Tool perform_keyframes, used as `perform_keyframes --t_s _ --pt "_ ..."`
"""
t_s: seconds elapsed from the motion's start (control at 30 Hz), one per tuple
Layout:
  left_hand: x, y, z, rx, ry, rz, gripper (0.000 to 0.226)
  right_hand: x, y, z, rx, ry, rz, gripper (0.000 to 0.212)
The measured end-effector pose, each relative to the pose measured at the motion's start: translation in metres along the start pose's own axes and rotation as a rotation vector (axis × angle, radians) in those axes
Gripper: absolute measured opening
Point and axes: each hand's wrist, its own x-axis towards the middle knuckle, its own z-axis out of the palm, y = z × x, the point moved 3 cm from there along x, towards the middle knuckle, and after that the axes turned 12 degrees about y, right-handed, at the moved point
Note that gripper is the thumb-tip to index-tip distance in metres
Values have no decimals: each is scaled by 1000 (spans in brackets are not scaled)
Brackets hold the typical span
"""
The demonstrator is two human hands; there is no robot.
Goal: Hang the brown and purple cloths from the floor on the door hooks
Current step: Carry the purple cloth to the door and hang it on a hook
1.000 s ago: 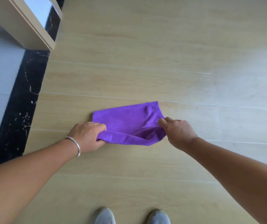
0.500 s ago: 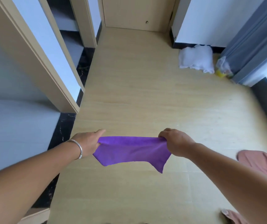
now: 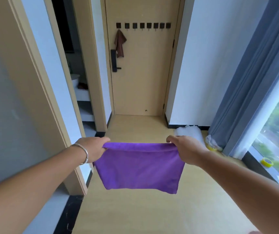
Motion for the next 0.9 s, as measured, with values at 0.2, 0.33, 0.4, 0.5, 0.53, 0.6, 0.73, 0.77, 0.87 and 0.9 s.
perform_keyframes --t_s 0.2,0.33,0.4,0.5,0.53,0.6,0.73,0.77,0.87,0.9 --pt "11 30 -117 53 197 -10 16 9 5 -105 -32 108 1 49" --pt "12 47 -177 95 322 -3 21 7 17 -159 -84 152 41 37" --pt "11 56 -204 106 359 2 21 5 24 -184 -105 175 67 38" --pt "7 72 -239 105 397 19 22 3 31 -221 -96 216 126 41" --pt "4 77 -249 100 401 20 23 2 33 -233 -89 228 146 41" --pt "-2 88 -266 93 415 19 25 1 38 -252 -79 258 165 42" --pt "-13 102 -285 71 398 20 26 0 48 -273 -53 311 165 46" --pt "-13 103 -286 68 388 24 26 1 50 -275 -50 313 164 46" --pt "-11 104 -285 45 335 32 26 5 51 -274 -50 328 131 46" --pt "-7 103 -283 41 315 40 26 7 51 -273 -49 335 119 47"
